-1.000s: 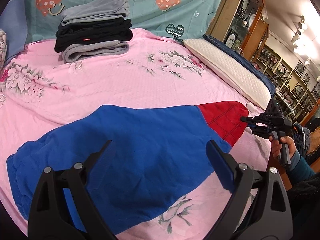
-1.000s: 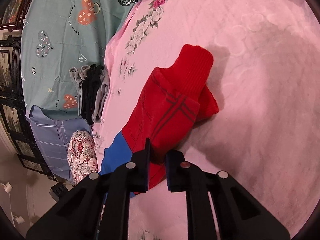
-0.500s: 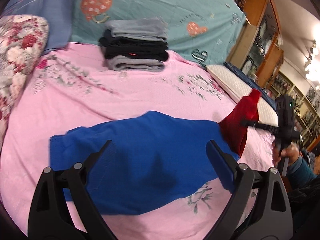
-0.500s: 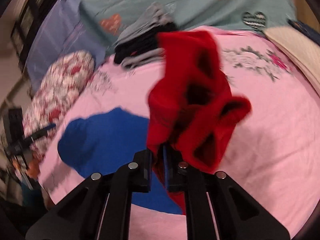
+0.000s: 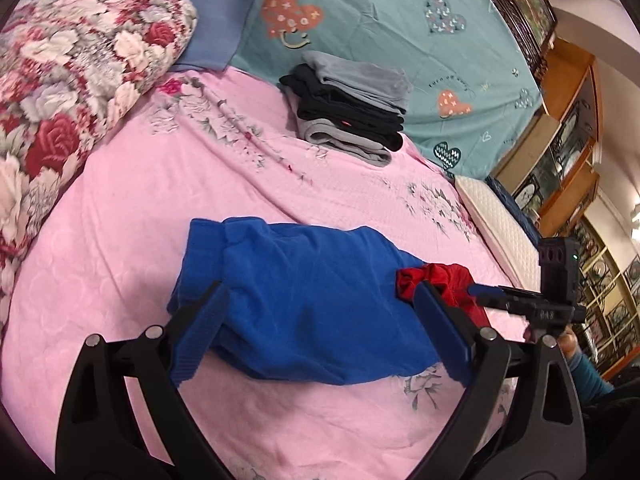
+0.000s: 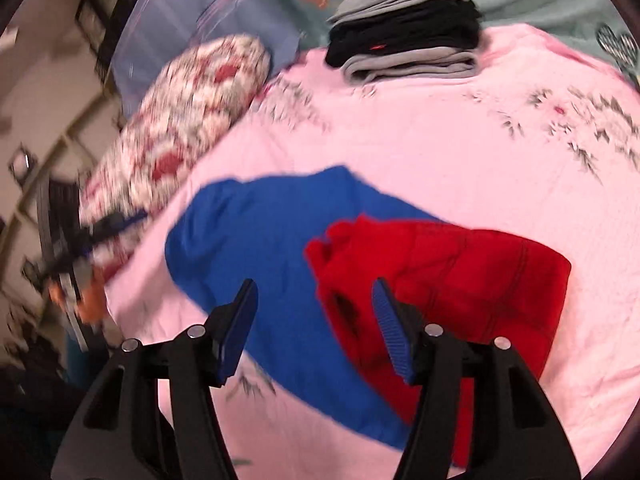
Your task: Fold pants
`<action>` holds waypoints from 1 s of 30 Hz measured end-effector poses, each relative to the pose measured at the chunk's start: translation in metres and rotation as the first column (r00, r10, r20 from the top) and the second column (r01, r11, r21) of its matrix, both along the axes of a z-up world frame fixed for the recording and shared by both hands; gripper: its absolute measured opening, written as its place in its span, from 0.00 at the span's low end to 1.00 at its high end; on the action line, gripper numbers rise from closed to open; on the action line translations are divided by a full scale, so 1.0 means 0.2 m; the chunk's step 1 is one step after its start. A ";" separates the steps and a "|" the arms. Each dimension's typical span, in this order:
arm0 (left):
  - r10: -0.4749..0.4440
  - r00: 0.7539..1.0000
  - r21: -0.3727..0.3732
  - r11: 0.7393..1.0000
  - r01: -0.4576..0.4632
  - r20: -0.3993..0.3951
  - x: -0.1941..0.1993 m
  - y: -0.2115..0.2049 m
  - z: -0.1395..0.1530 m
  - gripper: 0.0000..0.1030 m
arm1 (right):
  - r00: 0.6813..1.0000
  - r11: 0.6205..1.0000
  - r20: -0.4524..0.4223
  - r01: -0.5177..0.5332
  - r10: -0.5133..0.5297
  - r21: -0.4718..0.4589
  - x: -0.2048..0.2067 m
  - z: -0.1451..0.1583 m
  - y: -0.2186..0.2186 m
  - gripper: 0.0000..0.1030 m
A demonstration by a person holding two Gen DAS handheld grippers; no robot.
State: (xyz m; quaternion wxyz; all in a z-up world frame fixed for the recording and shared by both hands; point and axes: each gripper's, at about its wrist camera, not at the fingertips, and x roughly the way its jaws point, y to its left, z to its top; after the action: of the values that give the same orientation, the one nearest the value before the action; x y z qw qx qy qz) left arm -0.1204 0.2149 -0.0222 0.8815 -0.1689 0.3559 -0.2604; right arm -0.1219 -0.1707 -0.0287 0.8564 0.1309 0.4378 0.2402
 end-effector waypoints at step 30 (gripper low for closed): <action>0.162 0.891 -0.207 0.941 -0.269 -0.424 -0.02 0.09 -0.34 0.92 | 0.854 0.764 0.069 -0.423 0.516 -0.487 0.05 -0.20 1.18 0.10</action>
State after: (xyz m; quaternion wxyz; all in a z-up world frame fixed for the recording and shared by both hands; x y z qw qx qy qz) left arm -0.1246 0.2337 -0.0911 0.7833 -0.3714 0.4706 -0.1644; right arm -0.1114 0.0645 -0.0689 0.8136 -0.2121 0.4126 0.3503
